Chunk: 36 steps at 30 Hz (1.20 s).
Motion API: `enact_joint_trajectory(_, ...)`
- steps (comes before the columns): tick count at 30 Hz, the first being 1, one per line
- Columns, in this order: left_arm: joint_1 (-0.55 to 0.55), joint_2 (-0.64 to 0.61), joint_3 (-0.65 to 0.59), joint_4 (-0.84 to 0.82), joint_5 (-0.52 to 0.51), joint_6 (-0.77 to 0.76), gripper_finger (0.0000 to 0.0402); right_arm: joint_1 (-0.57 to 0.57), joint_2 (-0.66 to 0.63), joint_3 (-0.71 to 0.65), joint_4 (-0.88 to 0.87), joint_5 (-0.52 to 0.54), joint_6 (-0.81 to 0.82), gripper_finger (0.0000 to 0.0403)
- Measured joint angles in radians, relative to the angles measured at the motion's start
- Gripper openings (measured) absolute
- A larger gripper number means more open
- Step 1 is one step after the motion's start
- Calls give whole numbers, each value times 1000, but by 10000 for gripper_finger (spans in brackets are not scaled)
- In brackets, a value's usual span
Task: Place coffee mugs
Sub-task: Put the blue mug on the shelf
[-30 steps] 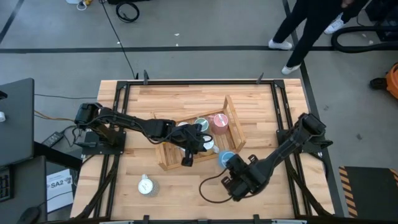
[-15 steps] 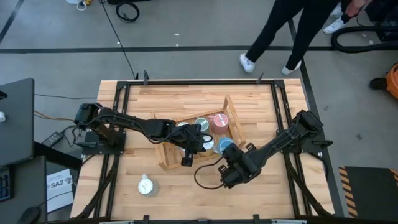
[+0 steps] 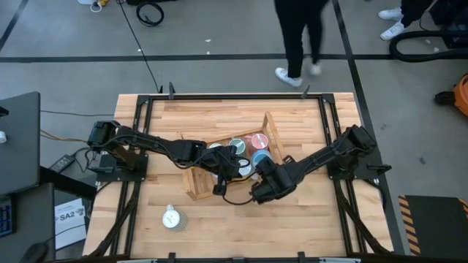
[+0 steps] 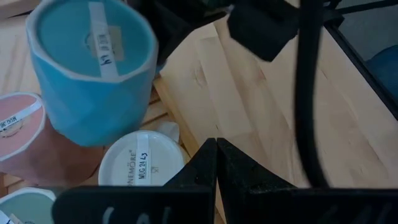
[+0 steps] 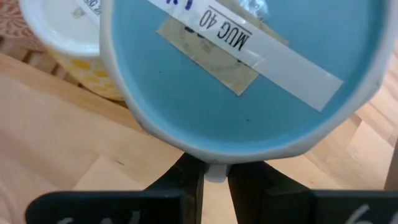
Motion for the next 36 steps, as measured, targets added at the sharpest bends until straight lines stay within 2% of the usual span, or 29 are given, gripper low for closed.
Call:
enact_joint_trajectory(6,0,0,0,0,0,0,13,-21,0,-4,7,-33,-27,60)
enact_joint_trajectory(14,0,0,0,0,0,0,13,-25,0,-94,77,-67,-26,60)
enact_joint_trajectory(36,0,0,0,0,0,0,13,-26,-1,-150,161,-54,-38,60)
